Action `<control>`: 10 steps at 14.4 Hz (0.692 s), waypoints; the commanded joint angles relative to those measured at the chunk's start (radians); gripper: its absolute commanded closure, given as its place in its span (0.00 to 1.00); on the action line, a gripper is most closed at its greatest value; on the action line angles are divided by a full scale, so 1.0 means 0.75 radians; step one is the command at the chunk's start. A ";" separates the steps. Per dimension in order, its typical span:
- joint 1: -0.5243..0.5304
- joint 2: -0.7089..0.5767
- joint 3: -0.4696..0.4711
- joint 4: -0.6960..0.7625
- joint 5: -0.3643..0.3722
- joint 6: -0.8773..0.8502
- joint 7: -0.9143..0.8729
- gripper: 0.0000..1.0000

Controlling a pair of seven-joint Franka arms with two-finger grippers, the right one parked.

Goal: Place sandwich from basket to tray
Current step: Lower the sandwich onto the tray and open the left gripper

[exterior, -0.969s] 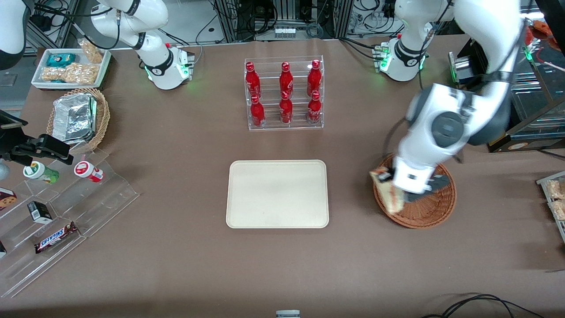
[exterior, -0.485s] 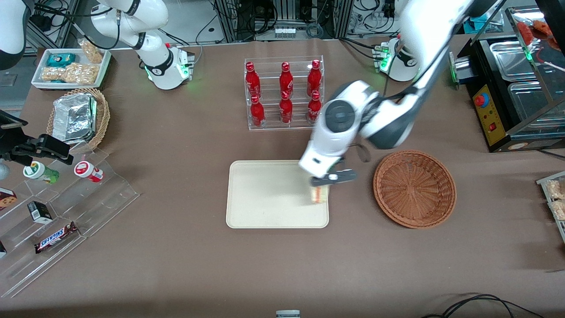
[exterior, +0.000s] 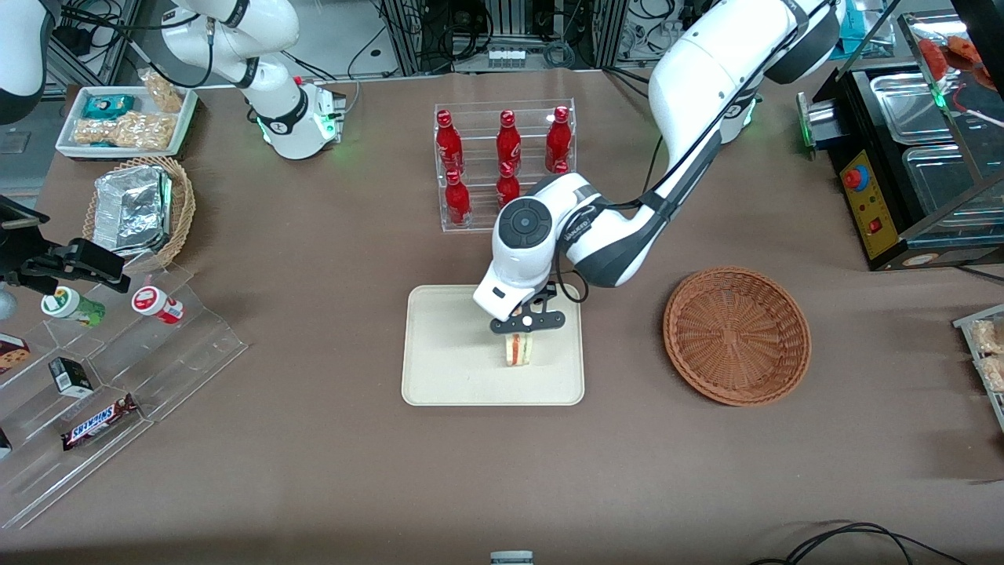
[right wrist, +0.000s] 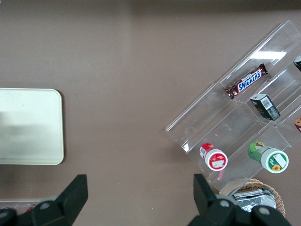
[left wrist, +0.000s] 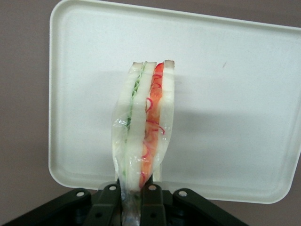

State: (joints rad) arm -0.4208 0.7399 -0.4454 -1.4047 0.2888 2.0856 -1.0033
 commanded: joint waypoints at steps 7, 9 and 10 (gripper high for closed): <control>-0.083 0.163 0.017 0.161 0.051 0.066 -0.133 0.47; -0.083 0.177 0.017 0.163 0.051 0.091 -0.133 0.30; -0.083 0.177 0.017 0.163 0.051 0.093 -0.135 0.15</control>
State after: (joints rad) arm -0.4654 0.8514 -0.4427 -1.3213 0.3076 2.1494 -1.0802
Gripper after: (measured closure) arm 0.524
